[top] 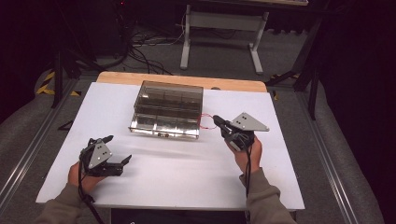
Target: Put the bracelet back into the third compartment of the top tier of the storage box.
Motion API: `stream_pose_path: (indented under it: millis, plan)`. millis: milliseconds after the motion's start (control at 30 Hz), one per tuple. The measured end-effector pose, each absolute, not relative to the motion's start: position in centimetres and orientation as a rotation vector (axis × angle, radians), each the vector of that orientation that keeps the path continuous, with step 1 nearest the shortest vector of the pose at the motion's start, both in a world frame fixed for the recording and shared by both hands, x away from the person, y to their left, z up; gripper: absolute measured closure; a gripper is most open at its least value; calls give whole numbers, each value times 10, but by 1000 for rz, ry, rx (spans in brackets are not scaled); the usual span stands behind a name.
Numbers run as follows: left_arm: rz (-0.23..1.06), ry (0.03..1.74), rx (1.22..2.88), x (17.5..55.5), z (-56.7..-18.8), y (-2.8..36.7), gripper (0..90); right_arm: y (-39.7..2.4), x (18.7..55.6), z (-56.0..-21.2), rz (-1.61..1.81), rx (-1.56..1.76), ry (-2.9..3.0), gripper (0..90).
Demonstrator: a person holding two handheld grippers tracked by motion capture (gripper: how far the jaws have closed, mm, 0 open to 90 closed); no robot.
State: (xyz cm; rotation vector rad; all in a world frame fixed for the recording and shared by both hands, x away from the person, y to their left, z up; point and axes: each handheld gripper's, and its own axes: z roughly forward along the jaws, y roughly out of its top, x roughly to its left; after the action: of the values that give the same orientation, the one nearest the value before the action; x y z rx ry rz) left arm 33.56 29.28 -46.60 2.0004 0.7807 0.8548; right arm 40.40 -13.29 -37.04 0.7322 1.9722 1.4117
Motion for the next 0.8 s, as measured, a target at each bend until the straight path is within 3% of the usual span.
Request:
stream_pose_path:
  millis: [800]
  plan:
    - [869, 787, 1990, 334, -465, 295, 90, -78, 418, -392, 1373, 681, 2074, 900]
